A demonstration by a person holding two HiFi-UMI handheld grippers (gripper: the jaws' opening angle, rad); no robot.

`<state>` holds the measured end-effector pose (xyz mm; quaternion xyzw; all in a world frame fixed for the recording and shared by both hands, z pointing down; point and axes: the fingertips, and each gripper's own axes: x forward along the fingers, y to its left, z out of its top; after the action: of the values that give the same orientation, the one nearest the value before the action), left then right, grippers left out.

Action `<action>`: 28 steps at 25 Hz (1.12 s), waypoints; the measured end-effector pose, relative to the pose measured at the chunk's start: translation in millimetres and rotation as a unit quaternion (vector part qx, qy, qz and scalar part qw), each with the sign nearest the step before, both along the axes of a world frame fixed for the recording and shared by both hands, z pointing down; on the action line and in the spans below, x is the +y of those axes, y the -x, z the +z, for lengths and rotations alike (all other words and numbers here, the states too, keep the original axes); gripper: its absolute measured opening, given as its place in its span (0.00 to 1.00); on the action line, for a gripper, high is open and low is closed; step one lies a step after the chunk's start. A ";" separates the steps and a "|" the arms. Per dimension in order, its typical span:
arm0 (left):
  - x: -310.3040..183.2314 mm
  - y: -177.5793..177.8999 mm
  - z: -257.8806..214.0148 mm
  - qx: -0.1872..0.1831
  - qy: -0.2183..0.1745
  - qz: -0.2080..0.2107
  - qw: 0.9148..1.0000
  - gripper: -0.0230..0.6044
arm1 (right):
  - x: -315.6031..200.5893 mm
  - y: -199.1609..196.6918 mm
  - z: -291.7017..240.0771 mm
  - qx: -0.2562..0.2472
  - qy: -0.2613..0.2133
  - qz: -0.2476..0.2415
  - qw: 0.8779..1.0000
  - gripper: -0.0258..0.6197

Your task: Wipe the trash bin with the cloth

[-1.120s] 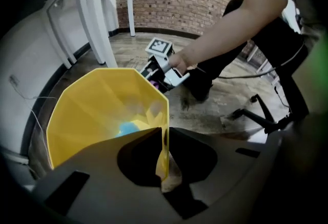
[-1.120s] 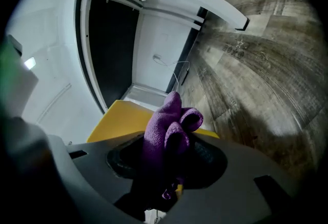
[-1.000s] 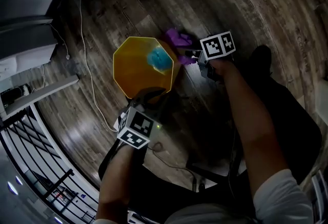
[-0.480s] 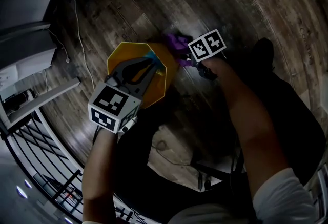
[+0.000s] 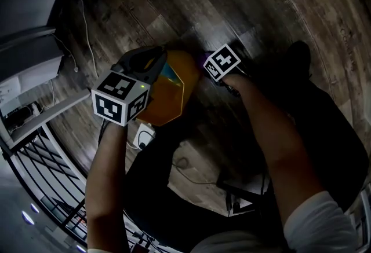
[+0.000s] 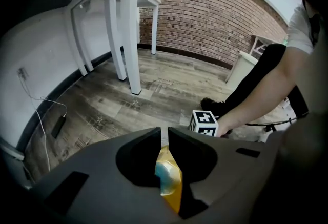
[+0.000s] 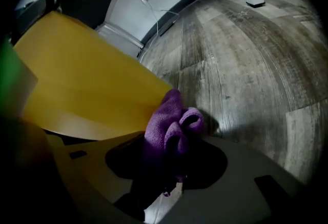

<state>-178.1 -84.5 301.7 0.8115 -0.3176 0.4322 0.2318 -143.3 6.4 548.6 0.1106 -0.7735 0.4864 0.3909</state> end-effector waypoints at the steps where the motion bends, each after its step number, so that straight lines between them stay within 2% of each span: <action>1: -0.8 0.5 2.0 0.000 -0.003 -0.004 1.000 0.10 | 4.5 -2.6 4.3 0.013 -0.002 -0.010 1.000 0.33; 4: 0.4 2.1 4.4 0.002 -0.012 -0.015 1.000 0.10 | 8.5 -12.8 14.5 0.039 -0.010 -0.022 0.999 0.33; 8: 1.8 1.3 -8.2 0.021 -0.035 -0.036 0.999 0.10 | -3.4 -27.7 15.7 0.050 -0.020 0.008 0.999 0.33; 10: 6.6 0.5 -22.1 0.041 -0.046 -0.051 0.997 0.10 | -13.4 -30.2 3.5 0.037 -0.024 0.045 0.998 0.33; 13: 27.3 0.3 -38.8 0.068 -0.045 -0.068 0.994 0.10 | -30.5 -23.9 -32.1 -0.028 -0.024 0.147 0.988 0.33; 16: 52.1 -4.8 -45.9 0.076 -0.023 -0.061 0.995 0.10 | -35.4 -12.2 -83.0 -0.128 -0.010 0.231 0.965 0.33; 19: 72.9 -9.5 -53.4 0.086 -0.006 -0.067 0.994 0.10 | -23.4 -10.7 -134.3 -0.233 0.010 0.258 0.938 0.33; 20: 79.1 -9.6 -55.3 0.092 -0.002 -0.073 0.993 0.10 | -20.7 -15.8 -150.9 -0.267 0.014 0.273 0.924 0.33; 23: 93.4 -9.5 -53.4 0.112 0.010 -0.085 0.990 0.10 | -14.6 -40.7 -184.3 -0.352 0.029 0.333 0.874 0.33; 25: 98.3 -12.5 -47.7 0.111 0.017 -0.075 0.991 0.10 | -7.1 -47.2 -201.6 -0.410 0.030 0.336 0.848 0.33; 26: 99.4 -13.9 -45.4 0.107 0.018 -0.069 0.992 0.10 | -2.5 -45.8 -210.7 -0.432 0.031 0.325 0.841 0.33; 28: 100.6 -15.9 -42.0 0.100 0.021 -0.060 0.993 0.10 | 6.4 -39.0 -222.0 -0.454 0.030 0.294 0.841 0.33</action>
<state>-162.2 16.1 259.7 0.8253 -0.3317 0.3407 0.3045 -104.3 12.7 326.6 0.0874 -0.7805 0.5975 -0.1619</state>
